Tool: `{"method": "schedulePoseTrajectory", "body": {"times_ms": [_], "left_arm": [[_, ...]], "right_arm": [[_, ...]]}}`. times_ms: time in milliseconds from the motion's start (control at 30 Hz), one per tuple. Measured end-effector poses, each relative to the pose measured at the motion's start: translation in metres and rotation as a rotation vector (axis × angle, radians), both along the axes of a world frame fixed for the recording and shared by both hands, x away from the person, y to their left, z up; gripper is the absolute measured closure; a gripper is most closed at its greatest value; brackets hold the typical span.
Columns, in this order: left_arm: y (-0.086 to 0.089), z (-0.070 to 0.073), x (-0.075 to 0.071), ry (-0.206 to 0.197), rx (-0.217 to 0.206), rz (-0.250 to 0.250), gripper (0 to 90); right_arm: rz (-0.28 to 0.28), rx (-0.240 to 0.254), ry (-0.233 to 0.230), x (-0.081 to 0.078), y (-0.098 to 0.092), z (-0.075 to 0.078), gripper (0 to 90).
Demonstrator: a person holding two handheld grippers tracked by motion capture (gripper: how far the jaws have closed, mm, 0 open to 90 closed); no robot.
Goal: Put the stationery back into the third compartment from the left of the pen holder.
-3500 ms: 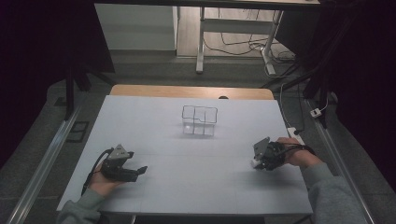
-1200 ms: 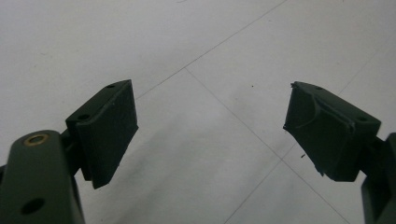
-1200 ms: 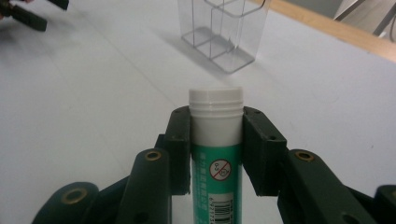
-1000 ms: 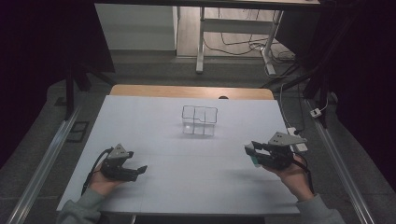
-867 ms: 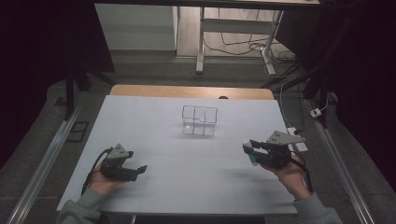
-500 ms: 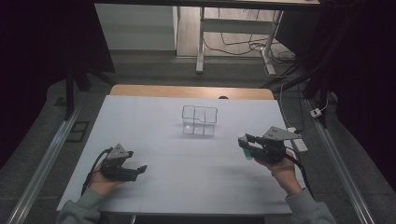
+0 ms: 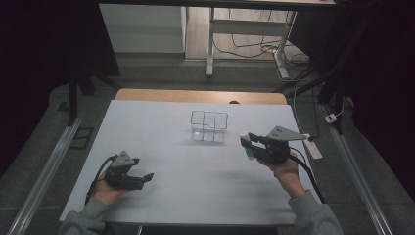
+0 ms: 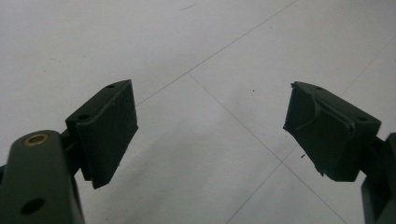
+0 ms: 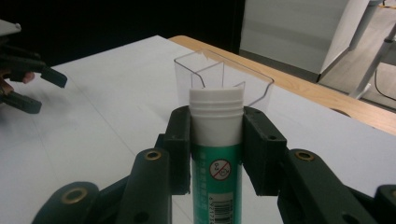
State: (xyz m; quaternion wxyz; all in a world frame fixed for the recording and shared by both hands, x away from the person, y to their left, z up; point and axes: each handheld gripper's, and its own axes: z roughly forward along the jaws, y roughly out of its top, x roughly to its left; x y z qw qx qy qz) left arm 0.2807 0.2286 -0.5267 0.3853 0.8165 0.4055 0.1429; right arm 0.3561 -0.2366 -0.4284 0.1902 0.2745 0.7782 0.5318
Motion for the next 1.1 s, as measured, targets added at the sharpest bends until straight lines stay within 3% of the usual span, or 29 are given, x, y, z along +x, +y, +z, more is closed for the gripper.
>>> {"method": "schedulePoseTrajectory", "body": {"times_ms": [633,800,967,1100], "left_arm": [[0.002,0.001,0.002,-0.024,0.004,0.013,16.9],[0.001,0.002,0.001,-0.049,0.01,0.01,17.0],[0.001,0.001,0.001,-0.041,0.013,0.008,17.0],[0.001,0.001,0.001,-0.039,0.016,0.007,17.0]], "right_arm": [[0.001,0.031,-0.037,0.02,0.029,0.006,64.3],[0.004,0.043,-0.036,0.026,0.034,0.007,64.3],[-0.011,0.076,-0.023,0.03,0.038,0.01,64.3],[-0.01,0.089,-0.04,0.032,0.042,0.013,64.3]]}}
